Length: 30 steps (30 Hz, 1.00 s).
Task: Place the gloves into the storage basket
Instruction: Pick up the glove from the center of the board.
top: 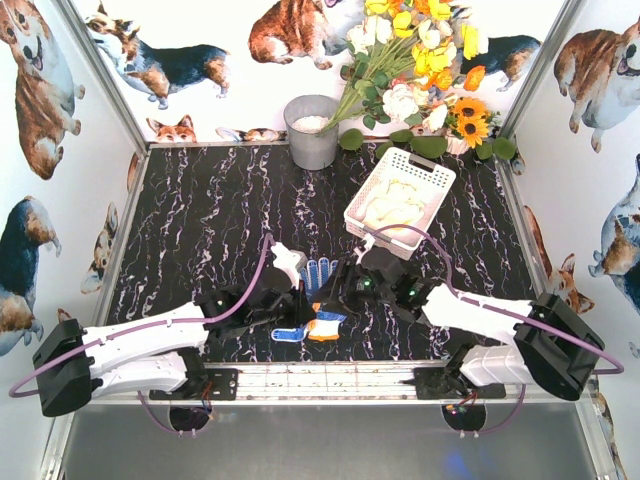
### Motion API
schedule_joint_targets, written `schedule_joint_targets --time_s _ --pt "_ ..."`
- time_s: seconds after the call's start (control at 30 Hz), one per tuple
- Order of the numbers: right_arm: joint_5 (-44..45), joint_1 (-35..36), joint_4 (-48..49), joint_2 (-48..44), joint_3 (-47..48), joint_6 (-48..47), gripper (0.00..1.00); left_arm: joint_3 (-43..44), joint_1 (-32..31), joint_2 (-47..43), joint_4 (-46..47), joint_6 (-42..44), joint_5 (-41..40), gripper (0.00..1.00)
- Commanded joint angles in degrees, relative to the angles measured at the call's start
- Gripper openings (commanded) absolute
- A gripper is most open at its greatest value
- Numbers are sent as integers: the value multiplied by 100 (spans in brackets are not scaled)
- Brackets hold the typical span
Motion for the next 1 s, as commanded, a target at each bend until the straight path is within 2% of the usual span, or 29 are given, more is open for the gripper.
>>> schedule_joint_targets --time_s 0.0,0.03,0.1,0.2,0.23,0.37,0.47,0.5,0.63,0.73,0.83,0.97 --pt "71 176 -469 98 483 -466 54 8 -18 -37 288 -47 -40 0" --pt "58 215 -529 147 567 -527 52 25 -20 -24 300 -31 -32 0" --pt "9 262 -599 216 706 -702 40 70 -24 11 317 -22 -33 0" --pt "-48 266 -598 160 842 -1013 1 207 -25 52 197 7 -123 2" --pt "18 262 -654 84 879 -1113 0 257 -26 36 121 25 -185 11" --pt "571 100 -1370 -319 1121 -1696 0 534 6 -174 -341 216 -687 60" --pt "445 -372 -1866 -647 1331 -2156 0 792 146 -373 -794 469 -1016 97" --pt "333 -587 -2043 -702 1417 -2324 0 871 233 -436 -940 534 -1109 100" --pt "-49 -1493 -2878 -887 2024 -3132 0 1159 815 -753 -1255 842 -1014 100" --pt "-284 -1933 -3380 -525 2700 -3879 0 1170 1665 -920 -1457 971 -653 100" --pt "-573 -2079 -3635 0 3434 -4505 0 1113 2438 -1032 -1655 990 -214 100" --pt "-1316 -2038 -3599 937 4458 -4934 0 1017 3006 -1280 -1802 934 -92 100"
